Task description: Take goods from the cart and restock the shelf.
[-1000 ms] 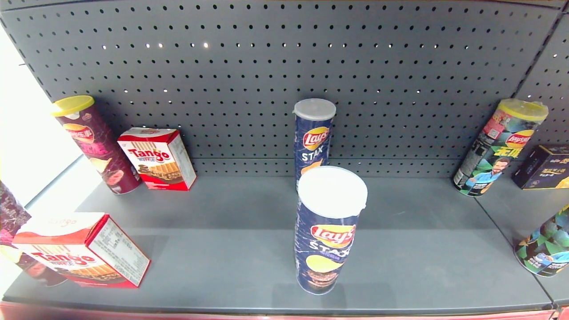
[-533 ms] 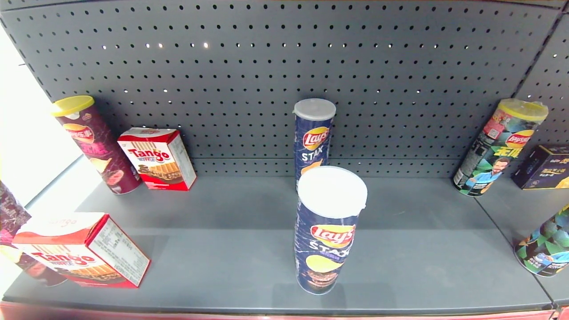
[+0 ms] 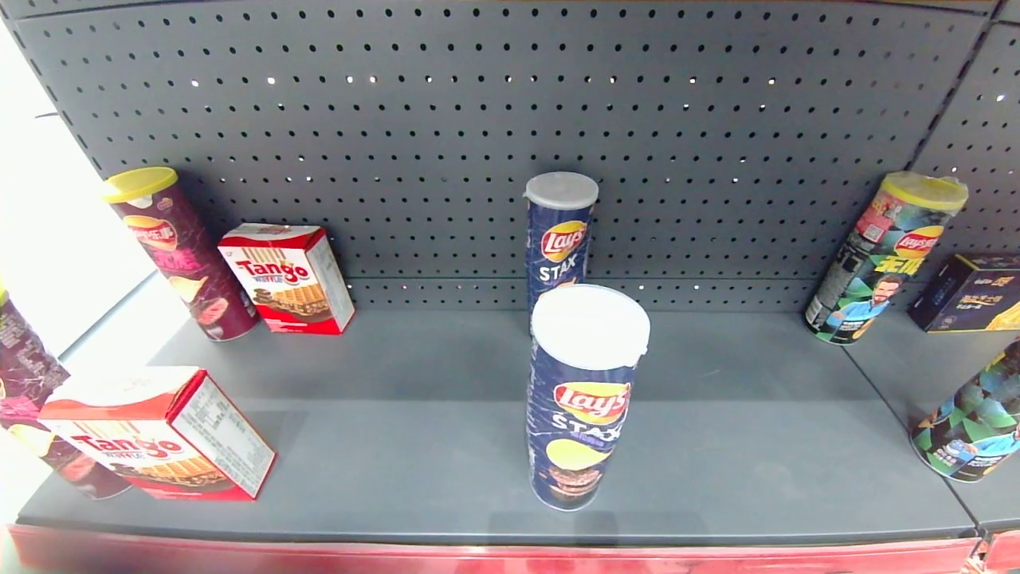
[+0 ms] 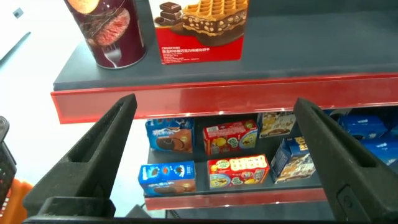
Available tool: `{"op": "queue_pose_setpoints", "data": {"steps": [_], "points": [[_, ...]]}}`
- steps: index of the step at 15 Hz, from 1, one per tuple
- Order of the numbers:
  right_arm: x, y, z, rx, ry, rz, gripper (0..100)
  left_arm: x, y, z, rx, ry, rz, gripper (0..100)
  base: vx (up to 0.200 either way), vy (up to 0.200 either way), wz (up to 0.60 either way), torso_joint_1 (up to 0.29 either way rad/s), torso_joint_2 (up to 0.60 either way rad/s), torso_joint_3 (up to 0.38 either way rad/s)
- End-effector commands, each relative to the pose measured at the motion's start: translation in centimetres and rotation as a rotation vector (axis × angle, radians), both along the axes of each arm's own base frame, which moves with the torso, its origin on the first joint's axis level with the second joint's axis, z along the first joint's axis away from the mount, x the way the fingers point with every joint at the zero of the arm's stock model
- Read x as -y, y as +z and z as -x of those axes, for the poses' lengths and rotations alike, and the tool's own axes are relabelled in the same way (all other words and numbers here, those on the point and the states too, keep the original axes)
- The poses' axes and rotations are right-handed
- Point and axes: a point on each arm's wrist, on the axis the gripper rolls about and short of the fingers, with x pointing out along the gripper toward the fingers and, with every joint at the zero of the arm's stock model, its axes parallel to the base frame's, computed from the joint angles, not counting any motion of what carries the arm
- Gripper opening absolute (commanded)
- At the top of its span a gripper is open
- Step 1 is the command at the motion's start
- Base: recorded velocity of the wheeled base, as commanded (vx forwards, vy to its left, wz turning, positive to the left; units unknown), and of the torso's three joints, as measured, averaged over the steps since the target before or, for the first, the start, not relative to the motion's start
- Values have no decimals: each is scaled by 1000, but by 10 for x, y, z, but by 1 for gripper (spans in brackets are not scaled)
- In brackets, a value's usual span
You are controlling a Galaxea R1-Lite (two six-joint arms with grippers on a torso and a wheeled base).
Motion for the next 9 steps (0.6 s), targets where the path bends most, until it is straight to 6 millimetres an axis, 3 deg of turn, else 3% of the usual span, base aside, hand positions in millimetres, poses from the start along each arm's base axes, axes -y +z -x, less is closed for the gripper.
{"op": "queue_pose_setpoints", "data": {"steps": [1, 9], "points": [[0, 0, 0, -2, 0, 0, 100, 0, 0, 0, 0, 0, 0, 100, 0, 0, 0, 0, 0, 0], [0, 0, 0, -2, -2, 0, 100, 0, 0, 0, 0, -2, -5, 100, 0, 0, 0, 0, 0, 0]]}}
